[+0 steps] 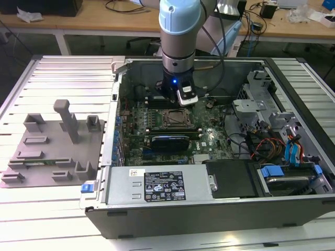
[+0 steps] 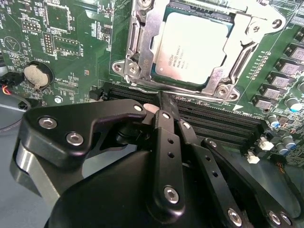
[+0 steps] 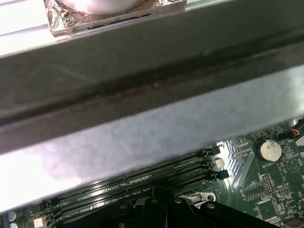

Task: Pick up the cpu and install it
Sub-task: 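Install the first cpu locking lever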

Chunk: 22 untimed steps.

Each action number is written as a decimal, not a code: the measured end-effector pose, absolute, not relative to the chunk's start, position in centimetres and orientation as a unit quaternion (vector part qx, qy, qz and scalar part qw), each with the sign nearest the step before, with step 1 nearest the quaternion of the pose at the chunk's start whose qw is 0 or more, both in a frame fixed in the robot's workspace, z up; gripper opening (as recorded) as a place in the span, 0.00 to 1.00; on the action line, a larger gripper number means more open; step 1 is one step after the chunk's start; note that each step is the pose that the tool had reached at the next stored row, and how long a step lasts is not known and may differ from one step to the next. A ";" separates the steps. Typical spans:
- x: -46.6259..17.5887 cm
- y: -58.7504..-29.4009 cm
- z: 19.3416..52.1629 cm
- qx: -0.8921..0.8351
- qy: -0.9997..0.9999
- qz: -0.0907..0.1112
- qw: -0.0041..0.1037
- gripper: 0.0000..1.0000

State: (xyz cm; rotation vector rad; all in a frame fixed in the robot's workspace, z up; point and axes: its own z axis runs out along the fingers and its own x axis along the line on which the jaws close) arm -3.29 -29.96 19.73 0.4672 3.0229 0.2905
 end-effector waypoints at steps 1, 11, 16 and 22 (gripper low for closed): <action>-3.3 -30.0 19.7 0.152 0.983 0.095 0.035 0.11; -3.2 -30.2 19.7 0.152 0.983 0.096 0.035 0.11; -3.2 -30.2 21.4 0.153 0.983 0.096 0.035 0.11; -3.1 -30.2 22.0 0.149 0.988 0.017 0.047 0.11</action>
